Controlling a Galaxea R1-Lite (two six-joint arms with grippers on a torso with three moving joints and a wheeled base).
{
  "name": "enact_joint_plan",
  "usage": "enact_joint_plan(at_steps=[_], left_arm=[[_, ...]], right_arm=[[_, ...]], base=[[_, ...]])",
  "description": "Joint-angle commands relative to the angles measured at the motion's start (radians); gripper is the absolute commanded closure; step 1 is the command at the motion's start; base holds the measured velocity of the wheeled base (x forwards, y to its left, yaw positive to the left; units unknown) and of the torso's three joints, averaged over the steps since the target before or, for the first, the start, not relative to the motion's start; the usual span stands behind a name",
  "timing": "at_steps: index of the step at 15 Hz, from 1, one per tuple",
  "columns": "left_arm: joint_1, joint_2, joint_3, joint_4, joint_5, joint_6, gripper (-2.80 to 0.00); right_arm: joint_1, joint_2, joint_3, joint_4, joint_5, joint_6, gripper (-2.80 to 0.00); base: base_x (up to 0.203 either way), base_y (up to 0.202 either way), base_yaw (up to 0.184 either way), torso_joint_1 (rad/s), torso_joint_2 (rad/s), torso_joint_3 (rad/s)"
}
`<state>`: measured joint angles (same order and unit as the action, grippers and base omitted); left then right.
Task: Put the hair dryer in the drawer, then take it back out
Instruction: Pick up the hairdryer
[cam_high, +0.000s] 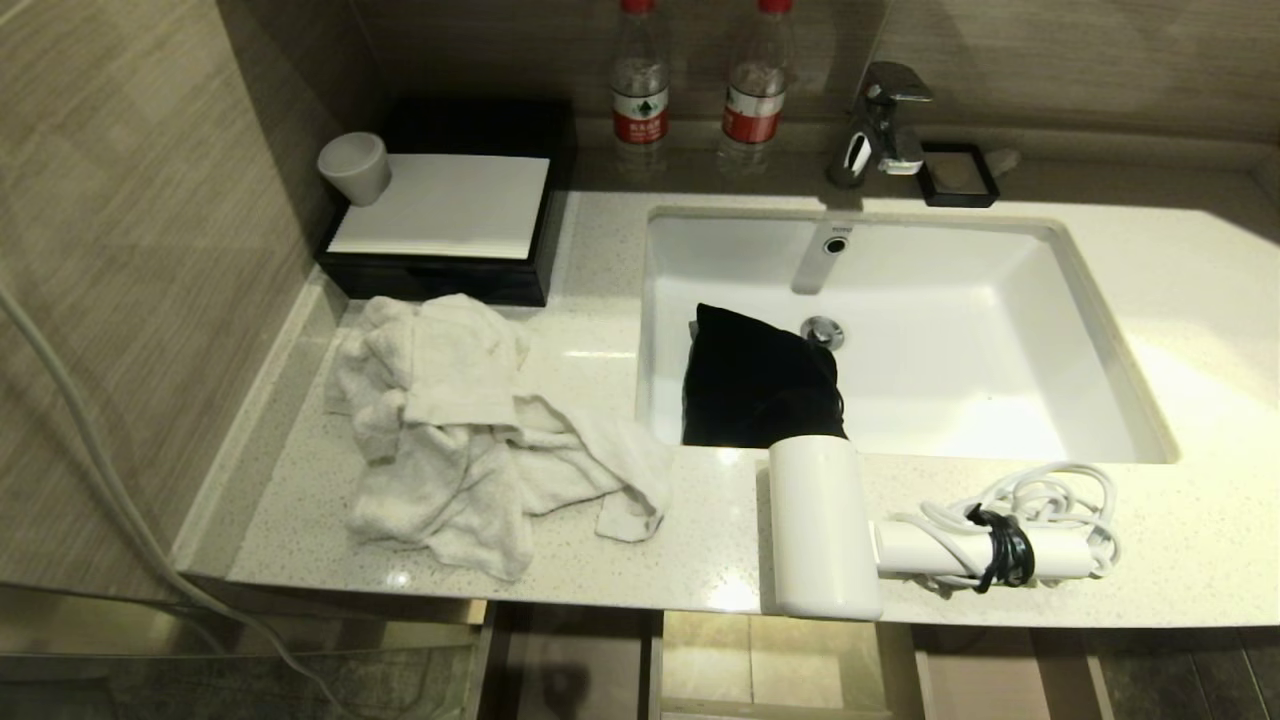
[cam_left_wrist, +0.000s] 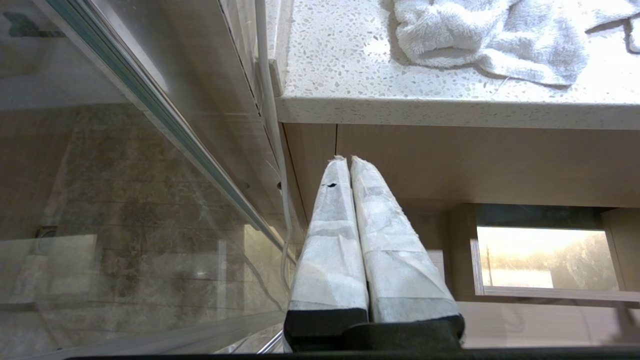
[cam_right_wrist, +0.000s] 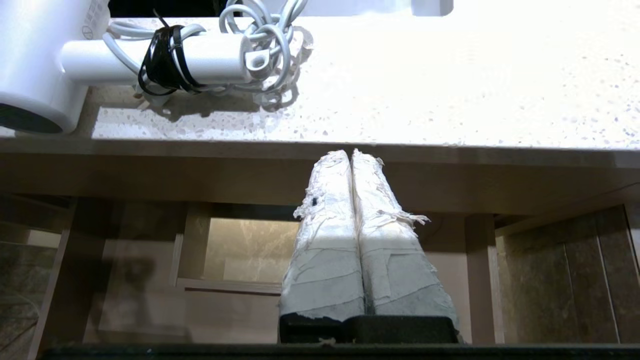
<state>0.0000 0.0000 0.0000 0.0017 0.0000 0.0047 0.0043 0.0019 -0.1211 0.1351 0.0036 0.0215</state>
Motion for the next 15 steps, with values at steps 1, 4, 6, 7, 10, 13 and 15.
enact_joint_plan(at_steps=[1,4,6,7,10,13,15], left_arm=[[0.000,0.000,0.002,0.000,0.000,0.000,0.00],[0.000,0.000,0.002,0.000,0.000,0.000,0.00],[0.000,0.000,0.002,0.000,0.000,0.000,0.00],[0.000,0.000,0.002,0.000,0.000,0.000,0.00],[0.000,0.000,0.000,0.000,0.000,0.000,0.00],[0.000,0.000,0.002,0.000,0.000,0.000,0.00],[0.000,0.000,0.000,0.000,0.000,0.000,0.00]], right_arm=[[0.000,0.004,-0.008,0.000,0.001,0.000,0.00],[0.000,0.004,-0.008,0.000,0.001,0.000,0.00],[0.002,0.007,-0.011,0.006,0.007,-0.006,0.00],[0.009,0.037,-0.048,0.058,0.035,-0.037,0.00],[0.034,0.320,-0.386,0.222,0.129,-0.129,0.00],[0.059,0.742,-0.815,0.427,0.255,-0.232,0.00],[0.074,0.884,-0.973,0.566,0.332,-0.317,0.00]], base=[[0.000,0.000,0.000,0.000,0.00,0.000],[0.000,0.000,0.000,0.000,0.00,0.000],[0.000,0.000,0.000,0.000,0.01,0.007],[0.000,0.000,0.000,-0.002,0.03,0.013],[0.000,0.000,0.000,0.002,0.03,0.023],[0.000,0.000,0.000,0.000,0.00,0.000],[0.000,0.000,0.000,0.000,0.00,0.000]])
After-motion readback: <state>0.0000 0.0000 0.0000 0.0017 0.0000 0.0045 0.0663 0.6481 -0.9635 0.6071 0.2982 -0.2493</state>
